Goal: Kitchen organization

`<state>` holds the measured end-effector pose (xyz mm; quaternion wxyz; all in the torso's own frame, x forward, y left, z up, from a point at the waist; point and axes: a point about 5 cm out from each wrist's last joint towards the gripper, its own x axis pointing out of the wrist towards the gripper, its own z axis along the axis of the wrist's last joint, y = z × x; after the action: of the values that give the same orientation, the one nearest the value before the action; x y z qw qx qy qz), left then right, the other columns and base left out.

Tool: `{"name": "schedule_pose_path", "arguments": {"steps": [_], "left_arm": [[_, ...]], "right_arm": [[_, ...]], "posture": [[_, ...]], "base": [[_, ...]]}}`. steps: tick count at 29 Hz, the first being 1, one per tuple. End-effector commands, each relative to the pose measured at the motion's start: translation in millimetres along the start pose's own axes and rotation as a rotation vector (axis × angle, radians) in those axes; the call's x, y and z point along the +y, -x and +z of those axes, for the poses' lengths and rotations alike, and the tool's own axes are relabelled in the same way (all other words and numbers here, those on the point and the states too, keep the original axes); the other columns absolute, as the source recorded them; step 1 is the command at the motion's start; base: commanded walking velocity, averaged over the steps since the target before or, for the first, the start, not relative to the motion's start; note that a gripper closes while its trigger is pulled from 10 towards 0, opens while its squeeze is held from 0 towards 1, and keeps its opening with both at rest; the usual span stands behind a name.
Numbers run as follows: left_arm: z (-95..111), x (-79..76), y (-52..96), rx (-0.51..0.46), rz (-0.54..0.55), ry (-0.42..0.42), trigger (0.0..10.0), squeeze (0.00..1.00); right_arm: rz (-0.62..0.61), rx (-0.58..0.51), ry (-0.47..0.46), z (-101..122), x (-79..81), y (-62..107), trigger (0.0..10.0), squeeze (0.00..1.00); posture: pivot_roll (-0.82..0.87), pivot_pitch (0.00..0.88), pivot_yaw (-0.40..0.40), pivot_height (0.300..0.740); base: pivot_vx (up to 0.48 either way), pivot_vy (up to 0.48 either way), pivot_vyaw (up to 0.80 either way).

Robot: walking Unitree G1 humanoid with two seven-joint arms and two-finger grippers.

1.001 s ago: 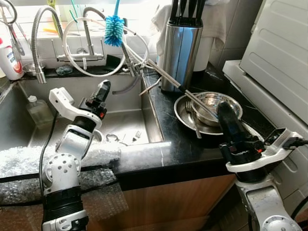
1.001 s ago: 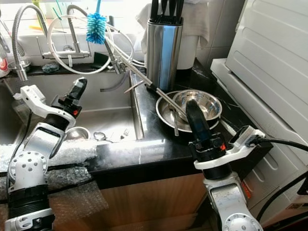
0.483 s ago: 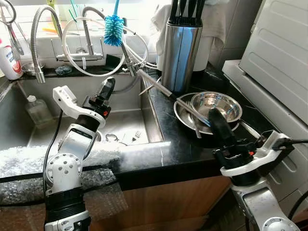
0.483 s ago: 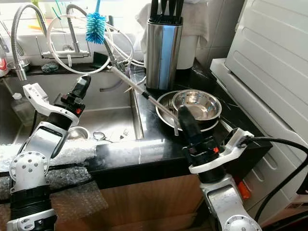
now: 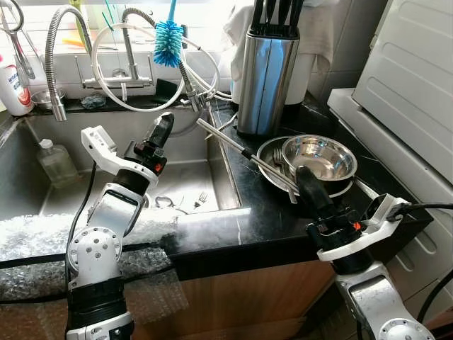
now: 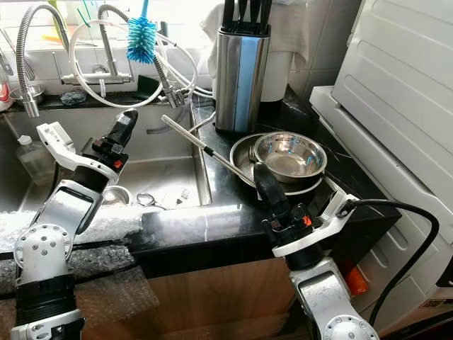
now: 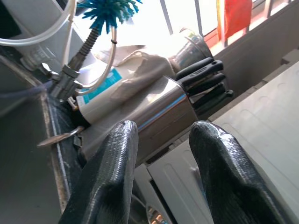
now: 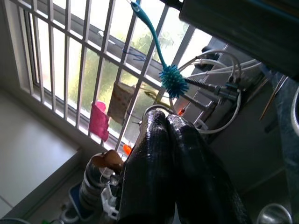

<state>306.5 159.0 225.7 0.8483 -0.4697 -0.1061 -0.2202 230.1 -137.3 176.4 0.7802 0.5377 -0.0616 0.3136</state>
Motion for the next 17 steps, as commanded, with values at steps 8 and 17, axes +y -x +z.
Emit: {"name": "schedule_pose_path", "arguments": {"steps": [8,17], "left_arm": [[-9,-19.9,-0.1,0.062,-0.122,0.002,10.0,0.00],[-15,-26.0,1.7,0.114,-0.163,-0.019,10.0,0.00]], "right_arm": [[-0.017,-0.030,-0.052,2,-3.4,-5.5,10.0,0.00],[0.025,-0.003,-0.094,-3,2.0,-7.8,10.0,0.00]], "posture": [[-0.15,0.000,-0.043,0.740],[-0.14,0.000,-0.045,0.740]], "base": [[0.000,0.000,0.00],[0.000,0.000,0.00]]}}
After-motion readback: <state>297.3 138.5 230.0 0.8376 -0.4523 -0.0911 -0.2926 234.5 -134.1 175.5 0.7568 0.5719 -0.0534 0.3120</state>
